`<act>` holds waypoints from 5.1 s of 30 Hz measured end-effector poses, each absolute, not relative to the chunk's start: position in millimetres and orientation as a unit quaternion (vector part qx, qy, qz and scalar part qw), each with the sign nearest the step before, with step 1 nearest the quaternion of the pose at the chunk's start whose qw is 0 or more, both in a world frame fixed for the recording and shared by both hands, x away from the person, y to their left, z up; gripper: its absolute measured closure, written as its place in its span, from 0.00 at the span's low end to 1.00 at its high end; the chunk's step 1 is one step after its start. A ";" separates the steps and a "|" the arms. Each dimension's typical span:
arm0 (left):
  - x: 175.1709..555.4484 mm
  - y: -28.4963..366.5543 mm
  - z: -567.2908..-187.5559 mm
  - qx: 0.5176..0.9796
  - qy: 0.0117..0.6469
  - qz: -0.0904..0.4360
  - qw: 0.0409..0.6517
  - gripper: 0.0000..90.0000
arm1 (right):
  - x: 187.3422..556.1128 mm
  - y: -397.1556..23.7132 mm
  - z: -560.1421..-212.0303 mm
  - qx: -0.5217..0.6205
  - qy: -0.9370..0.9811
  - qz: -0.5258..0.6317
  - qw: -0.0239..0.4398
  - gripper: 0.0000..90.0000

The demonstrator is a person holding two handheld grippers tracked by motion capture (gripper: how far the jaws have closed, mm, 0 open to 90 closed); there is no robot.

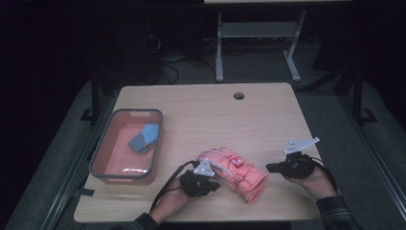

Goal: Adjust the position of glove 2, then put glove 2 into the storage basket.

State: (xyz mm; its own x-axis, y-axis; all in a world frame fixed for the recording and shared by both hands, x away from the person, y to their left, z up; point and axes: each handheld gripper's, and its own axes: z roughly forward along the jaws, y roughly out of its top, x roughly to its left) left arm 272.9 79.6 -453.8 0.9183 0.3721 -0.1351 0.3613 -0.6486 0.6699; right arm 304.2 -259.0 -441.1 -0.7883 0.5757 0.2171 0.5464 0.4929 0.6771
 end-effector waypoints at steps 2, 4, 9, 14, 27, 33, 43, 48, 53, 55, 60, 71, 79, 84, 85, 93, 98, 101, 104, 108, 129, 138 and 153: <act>275.8 76.1 -454.7 0.909 0.204 0.011 0.364 0.99 | 304.0 -258.5 -443.9 0.323 0.866 0.382 0.014 1.00; 279.5 74.6 -455.3 0.908 0.208 0.015 0.363 0.99 | 304.5 -253.5 -450.6 0.317 0.872 0.372 0.004 1.00; 291.3 78.9 -455.9 0.901 0.229 0.014 0.368 0.99 | 306.4 -242.9 -459.3 0.298 0.885 0.358 -0.015 1.00; 301.1 82.8 -454.4 0.898 0.240 0.013 0.369 0.99 | 305.6 -235.8 -461.5 0.283 0.889 0.360 -0.024 1.00; 332.3 90.8 -451.7 0.897 0.253 0.022 0.362 0.99 | 294.5 -199.4 -462.2 0.235 0.898 0.367 -0.057 1.00; 345.0 92.7 -450.7 0.896 0.255 0.021 0.363 0.99 | 289.4 -180.3 -462.2 0.215 0.903 0.368 -0.058 1.00; 353.5 91.6 -448.3 0.888 0.260 0.012 0.379 0.99 | 282.1 -150.7 -462.1 0.182 0.909 0.370 -0.056 1.00; 353.2 90.4 -447.1 0.886 0.260 0.011 0.383 0.99 | 280.5 -141.5 -464.0 0.166 0.911 0.372 -0.056 1.00; 353.5 93.9 -445.4 0.884 0.263 0.012 0.386 0.99 | 278.2 -137.1 -462.3 0.156 0.915 0.368 -0.056 1.00; 355.2 99.1 -442.8 0.883 0.267 0.014 0.385 0.99 | 278.3 -144.0 -454.6 0.177 0.908 0.374 -0.056 1.00; 356.0 108.0 -436.0 0.876 0.284 0.013 0.389 0.92 | 280.9 -158.4 -438.6 0.204 0.896 0.392 -0.044 1.00; 355.3 121.9 -400.6 0.864 0.295 0.031 0.407 0.64 | 297.3 -182.1 -406.1 0.249 0.862 0.441 0.023 1.00; 351.6 122.5 -387.4 0.861 0.276 0.022 0.427 0.39 | 314.6 -172.8 -406.8 0.269 0.850 0.450 0.040 1.00; 350.5 122.3 -386.1 0.861 0.272 0.024 0.430 0.33 | 319.2 -165.8 -415.6 0.272 0.856 0.438 0.041 1.00; 350.5 122.2 -386.2 0.861 0.272 0.024 0.430 0.33 | 319.2 -165.8 -415.6 0.272 0.856 0.438 0.041 1.00; 349.8 120.0 -389.1 0.866 0.264 0.019 0.425 0.30 | 322.0 -154.1 -434.6 0.273 0.875 0.400 0.029 1.00; 348.3 112.5 -391.0 0.868 0.261 0.016 0.421 0.26 | 321.3 -149.8 -440.7 0.279 0.879 0.385 0.025 1.00; 347.8 105.3 -393.7 0.871 0.257 0.013 0.419 0.24 | 321.3 -148.6 -444.8 0.277 0.881 0.382 0.026 1.00; 348.0 97.1 -397.0 0.874 0.254 0.008 0.415 0.22 | 319.9 -146.0 -446.5 0.276 0.884 0.376 0.033 1.00; 353.7 87.0 -404.7 0.876 0.253 -0.002 0.409 0.20 | 317.9 -143.3 -446.9 0.272 0.887 0.371 0.044 1.00; 366.7 61.8 -450.0 0.893 0.264 -0.078 0.356 0.19 | 315.6 -143.0 -448.7 0.267 0.890 0.367 0.051 1.00; 370.4 62.4 -457.0 0.890 0.267 -0.109 0.353 0.23 | 313.5 -143.9 -448.5 0.265 0.890 0.367 0.056 1.00; 372.4 61.2 -460.4 0.887 0.263 -0.141 0.353 0.36 | 310.6 -155.3 -452.8 0.274 0.888 0.365 0.052 1.00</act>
